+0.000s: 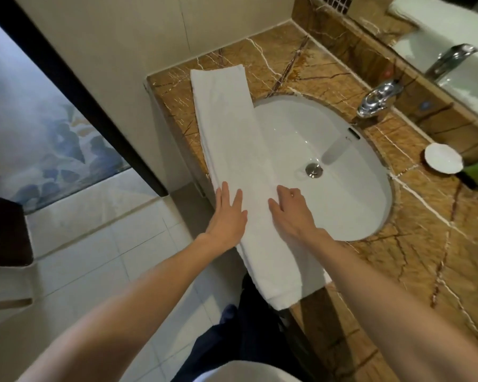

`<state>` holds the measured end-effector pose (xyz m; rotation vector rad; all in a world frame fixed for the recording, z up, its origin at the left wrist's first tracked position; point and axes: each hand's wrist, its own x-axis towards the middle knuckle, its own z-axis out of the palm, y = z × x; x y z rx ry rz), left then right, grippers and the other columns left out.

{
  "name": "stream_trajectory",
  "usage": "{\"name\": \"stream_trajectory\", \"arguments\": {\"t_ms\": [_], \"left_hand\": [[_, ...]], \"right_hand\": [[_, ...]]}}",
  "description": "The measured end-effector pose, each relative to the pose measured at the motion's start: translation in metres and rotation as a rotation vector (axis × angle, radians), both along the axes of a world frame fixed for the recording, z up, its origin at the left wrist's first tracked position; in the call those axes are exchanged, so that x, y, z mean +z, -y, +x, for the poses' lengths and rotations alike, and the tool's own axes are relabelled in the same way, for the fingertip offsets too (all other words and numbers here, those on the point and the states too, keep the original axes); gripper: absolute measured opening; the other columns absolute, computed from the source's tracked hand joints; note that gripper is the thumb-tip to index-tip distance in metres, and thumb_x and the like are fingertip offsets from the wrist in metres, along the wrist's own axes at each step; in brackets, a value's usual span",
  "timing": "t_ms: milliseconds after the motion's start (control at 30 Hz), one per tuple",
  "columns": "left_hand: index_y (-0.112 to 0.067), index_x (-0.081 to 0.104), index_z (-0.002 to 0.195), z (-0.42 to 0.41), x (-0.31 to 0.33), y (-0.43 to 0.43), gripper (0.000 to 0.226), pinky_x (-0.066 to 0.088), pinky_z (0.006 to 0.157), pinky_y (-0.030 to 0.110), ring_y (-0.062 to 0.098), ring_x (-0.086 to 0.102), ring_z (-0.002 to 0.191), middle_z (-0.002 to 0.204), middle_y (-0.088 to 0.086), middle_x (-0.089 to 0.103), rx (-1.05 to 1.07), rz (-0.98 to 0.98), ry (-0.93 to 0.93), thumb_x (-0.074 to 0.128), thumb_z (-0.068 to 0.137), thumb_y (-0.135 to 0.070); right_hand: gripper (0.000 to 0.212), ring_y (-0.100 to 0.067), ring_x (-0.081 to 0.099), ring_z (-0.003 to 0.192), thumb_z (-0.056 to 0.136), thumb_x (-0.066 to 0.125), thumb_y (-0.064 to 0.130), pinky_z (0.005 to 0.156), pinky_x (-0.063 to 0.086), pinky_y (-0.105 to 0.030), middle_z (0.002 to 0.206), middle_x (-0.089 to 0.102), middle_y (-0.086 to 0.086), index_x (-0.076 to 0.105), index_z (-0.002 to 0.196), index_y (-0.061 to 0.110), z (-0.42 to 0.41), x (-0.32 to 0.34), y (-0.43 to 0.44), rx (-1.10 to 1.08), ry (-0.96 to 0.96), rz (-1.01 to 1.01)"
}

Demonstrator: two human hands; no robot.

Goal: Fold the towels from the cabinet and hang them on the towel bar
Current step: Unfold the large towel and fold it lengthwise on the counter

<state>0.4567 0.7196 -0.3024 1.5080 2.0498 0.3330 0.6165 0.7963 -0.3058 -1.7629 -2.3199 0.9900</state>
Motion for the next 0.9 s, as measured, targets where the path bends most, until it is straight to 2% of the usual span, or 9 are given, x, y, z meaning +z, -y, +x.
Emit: {"name": "stream_trajectory", "arguments": {"t_ms": [100,167,300,367,500,567,633,767,900], "left_hand": [[-0.007,0.021,0.147,0.009,0.008,0.015,0.056,0.016,0.117,0.036,0.029,0.02,0.141,0.156,0.013,0.011,0.158,0.074,0.182,0.045,0.098,-0.02],[-0.005,0.029,0.142,0.018,0.012,0.026,0.053,0.024,0.106,0.024,0.025,0.036,0.129,0.145,0.011,0.026,0.337,0.102,0.281,0.05,0.096,-0.02],[-0.002,0.045,0.126,0.034,0.01,0.043,0.048,0.039,0.097,0.027,0.026,0.051,0.107,0.127,0.013,0.041,0.585,0.014,0.441,0.062,0.089,-0.027],[-0.006,0.05,0.111,0.037,0.004,0.047,0.037,0.046,0.092,0.032,0.024,0.055,0.098,0.12,0.015,0.05,0.615,-0.005,0.488,0.066,0.086,-0.029],[-0.008,0.054,0.089,0.035,-0.001,0.044,0.026,0.047,0.079,0.03,0.02,0.055,0.083,0.105,0.013,0.058,0.718,0.013,0.523,0.069,0.084,-0.029],[-0.01,0.054,0.075,0.034,-0.003,0.041,0.024,0.043,0.069,0.027,0.019,0.055,0.077,0.086,0.008,0.062,0.763,0.043,0.556,0.068,0.085,-0.027],[-0.014,0.049,0.064,0.033,-0.005,0.04,0.03,0.039,0.063,0.024,0.017,0.051,0.07,0.069,0.001,0.055,0.786,0.06,0.568,0.066,0.086,-0.024],[-0.014,0.045,0.065,0.035,-0.003,0.043,0.029,0.04,0.055,0.026,0.018,0.05,0.066,0.067,0.002,0.052,0.814,0.058,0.61,0.058,0.09,-0.022],[-0.011,0.048,0.077,0.033,-0.004,0.046,0.021,0.049,0.067,0.038,0.026,0.055,0.072,0.078,0.014,0.058,0.789,0.035,0.57,0.052,0.093,-0.024]], "right_hand": [[0.028,-0.032,0.043,0.105,0.091,0.044,0.038,0.081,0.042,-0.04,0.112,0.047,-0.014,0.041,0.108,0.015,0.01,0.011,0.014,-0.011,0.011,0.026],[0.032,-0.032,0.044,0.105,0.09,0.046,0.037,0.08,0.042,-0.039,0.113,0.046,-0.013,0.04,0.113,0.014,0.015,0.017,0.021,-0.015,0.034,0.031],[0.053,-0.033,0.045,0.114,0.092,0.05,0.041,0.089,0.044,-0.043,0.125,0.043,-0.014,0.033,0.133,0.013,0.023,0.024,0.03,-0.044,0.078,-0.021],[0.06,-0.033,0.044,0.118,0.092,0.051,0.042,0.092,0.043,-0.044,0.129,0.042,-0.015,0.029,0.139,0.011,0.024,0.024,0.033,-0.05,0.097,-0.039],[0.064,-0.034,0.043,0.12,0.093,0.051,0.042,0.092,0.042,-0.044,0.131,0.042,-0.016,0.027,0.141,0.007,0.022,0.024,0.036,-0.051,0.103,-0.031],[0.065,-0.033,0.044,0.12,0.093,0.051,0.043,0.093,0.043,-0.044,0.132,0.042,-0.016,0.026,0.142,0.007,0.022,0.024,0.039,-0.052,0.1,-0.015],[0.066,-0.032,0.045,0.119,0.094,0.051,0.044,0.094,0.044,-0.043,0.132,0.043,-0.015,0.026,0.142,0.007,0.024,0.025,0.041,-0.055,0.105,0.009],[0.063,-0.031,0.047,0.115,0.094,0.051,0.045,0.093,0.045,-0.043,0.129,0.045,-0.015,0.029,0.139,0.008,0.028,0.026,0.046,-0.042,0.099,0.057],[0.06,-0.03,0.046,0.114,0.094,0.047,0.049,0.095,0.042,-0.042,0.128,0.045,-0.014,0.031,0.137,0.011,0.032,0.025,0.052,-0.007,0.155,0.095]]}}
